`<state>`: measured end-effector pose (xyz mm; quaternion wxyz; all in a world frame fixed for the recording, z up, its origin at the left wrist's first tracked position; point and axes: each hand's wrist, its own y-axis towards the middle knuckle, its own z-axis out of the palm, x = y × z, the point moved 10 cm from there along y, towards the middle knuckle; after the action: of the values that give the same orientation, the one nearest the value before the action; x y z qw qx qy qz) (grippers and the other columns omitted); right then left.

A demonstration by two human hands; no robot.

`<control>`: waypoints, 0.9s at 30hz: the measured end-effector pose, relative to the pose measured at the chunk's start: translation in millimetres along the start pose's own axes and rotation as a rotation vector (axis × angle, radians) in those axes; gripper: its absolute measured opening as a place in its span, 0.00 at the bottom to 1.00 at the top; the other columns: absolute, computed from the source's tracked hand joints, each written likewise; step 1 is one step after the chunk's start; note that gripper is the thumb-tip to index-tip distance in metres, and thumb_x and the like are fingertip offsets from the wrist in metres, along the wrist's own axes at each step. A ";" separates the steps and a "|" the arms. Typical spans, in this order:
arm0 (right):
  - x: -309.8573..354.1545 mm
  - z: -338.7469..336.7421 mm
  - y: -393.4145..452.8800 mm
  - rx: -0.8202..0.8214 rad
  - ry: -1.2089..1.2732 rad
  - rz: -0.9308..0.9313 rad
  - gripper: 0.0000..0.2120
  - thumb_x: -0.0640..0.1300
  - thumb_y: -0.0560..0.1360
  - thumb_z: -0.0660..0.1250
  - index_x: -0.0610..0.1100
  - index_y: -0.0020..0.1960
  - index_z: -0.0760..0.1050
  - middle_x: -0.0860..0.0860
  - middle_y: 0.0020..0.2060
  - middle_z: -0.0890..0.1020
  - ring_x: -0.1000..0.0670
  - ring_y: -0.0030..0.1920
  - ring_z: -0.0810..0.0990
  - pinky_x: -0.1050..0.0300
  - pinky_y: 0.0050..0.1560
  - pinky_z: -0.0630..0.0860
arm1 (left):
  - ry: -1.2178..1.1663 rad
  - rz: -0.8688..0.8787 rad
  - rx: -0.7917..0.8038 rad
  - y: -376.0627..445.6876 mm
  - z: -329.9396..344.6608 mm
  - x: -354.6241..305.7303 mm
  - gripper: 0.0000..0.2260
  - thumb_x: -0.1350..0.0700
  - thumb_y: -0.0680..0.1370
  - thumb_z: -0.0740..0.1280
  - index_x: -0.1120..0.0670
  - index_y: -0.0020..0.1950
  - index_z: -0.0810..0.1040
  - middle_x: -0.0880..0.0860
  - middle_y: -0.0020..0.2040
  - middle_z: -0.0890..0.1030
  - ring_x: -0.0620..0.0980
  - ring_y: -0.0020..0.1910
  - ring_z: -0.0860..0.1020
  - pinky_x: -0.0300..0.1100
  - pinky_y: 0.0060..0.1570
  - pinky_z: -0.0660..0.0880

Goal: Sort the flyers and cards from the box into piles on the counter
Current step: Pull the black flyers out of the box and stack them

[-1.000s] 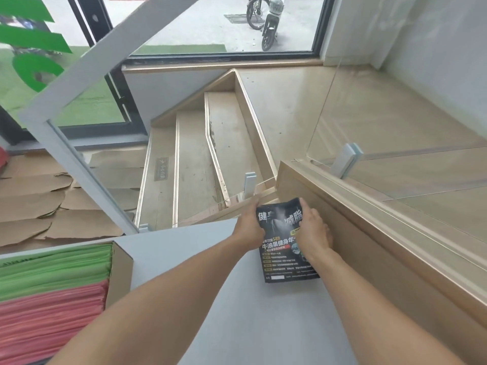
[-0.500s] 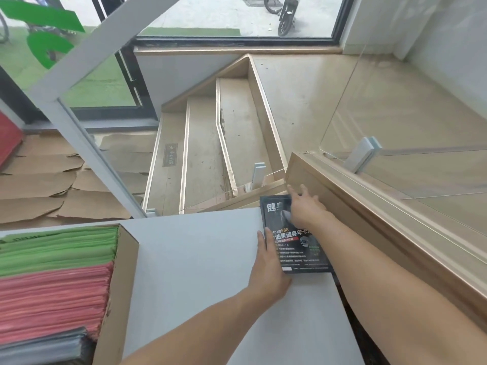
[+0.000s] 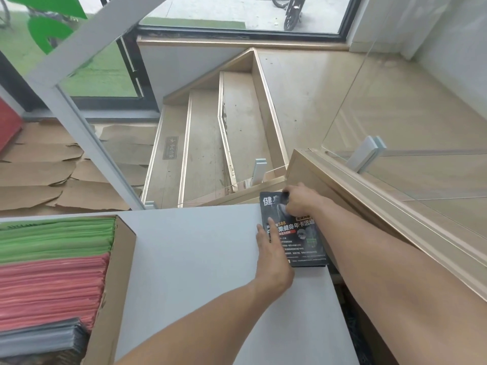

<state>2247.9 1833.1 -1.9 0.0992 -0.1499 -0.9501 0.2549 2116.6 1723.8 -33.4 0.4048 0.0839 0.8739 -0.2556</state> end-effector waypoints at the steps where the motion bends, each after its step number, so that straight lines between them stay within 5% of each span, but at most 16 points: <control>1: -0.7 1.1 0.6 0.001 -0.007 0.002 0.26 0.53 0.76 0.64 0.51 0.73 0.66 0.45 0.66 0.69 0.39 0.63 0.73 0.41 0.65 0.73 | -0.003 -0.008 0.001 -0.1 -0.2 -0.5 0.49 0.69 0.76 0.65 0.51 0.80 0.31 0.57 0.81 0.34 0.56 0.81 0.40 0.48 0.79 0.53; 8: 4.8 -5.5 -17.0 -0.087 -0.154 0.052 0.30 0.59 0.79 0.62 0.52 0.78 0.60 0.43 0.72 0.67 0.31 0.72 0.64 0.38 0.65 0.70 | 0.027 -0.009 0.026 -4.0 -14.3 2.1 0.55 0.67 0.72 0.70 0.46 0.79 0.29 0.54 0.82 0.39 0.54 0.82 0.42 0.51 0.78 0.57; 11: 29.3 -25.3 -39.7 -0.245 -0.195 -0.018 0.26 0.51 0.78 0.65 0.52 0.75 0.64 0.47 0.66 0.72 0.40 0.65 0.73 0.45 0.55 0.74 | 0.007 -0.003 0.042 -15.8 -30.4 7.5 0.60 0.62 0.70 0.77 0.45 0.79 0.30 0.51 0.83 0.39 0.51 0.82 0.43 0.51 0.75 0.63; 14: 51.2 -26.1 -67.8 -0.354 -0.132 -0.065 0.23 0.44 0.77 0.64 0.51 0.72 0.68 0.49 0.64 0.74 0.45 0.64 0.73 0.46 0.55 0.74 | -0.049 0.046 -0.047 -46.8 -63.6 15.9 0.53 0.56 0.73 0.77 0.46 0.82 0.38 0.44 0.83 0.44 0.43 0.81 0.45 0.39 0.77 0.54; 20: 65.1 42.1 -104.0 -0.120 -0.114 -0.042 0.25 0.42 0.77 0.60 0.50 0.74 0.66 0.46 0.72 0.66 0.42 0.72 0.65 0.41 0.64 0.71 | -0.210 0.188 -0.419 -159.2 -163.5 53.5 0.31 0.56 0.76 0.74 0.41 0.75 0.66 0.34 0.75 0.64 0.27 0.72 0.59 0.28 0.72 0.57; 24: 157.0 30.0 -157.4 -0.315 -0.133 -0.362 0.26 0.48 0.80 0.61 0.53 0.77 0.62 0.51 0.72 0.67 0.47 0.71 0.67 0.47 0.62 0.73 | -0.238 0.221 -0.784 -241.1 -233.2 94.4 0.23 0.63 0.76 0.73 0.45 0.68 0.75 0.36 0.68 0.74 0.36 0.72 0.68 0.32 0.71 0.62; 27: 240.7 38.9 -231.2 -0.362 0.015 -0.730 0.24 0.51 0.81 0.62 0.57 0.76 0.64 0.59 0.69 0.70 0.54 0.69 0.68 0.55 0.61 0.71 | -0.092 0.178 -0.901 -277.1 -271.3 135.4 0.22 0.66 0.79 0.68 0.48 0.70 0.75 0.39 0.73 0.71 0.41 0.78 0.61 0.45 0.76 0.58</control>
<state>1958.2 1705.3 110.8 0.1622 0.1804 -0.9696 0.0304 1749.2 1618.3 116.9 0.4597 -0.0371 0.8684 0.1821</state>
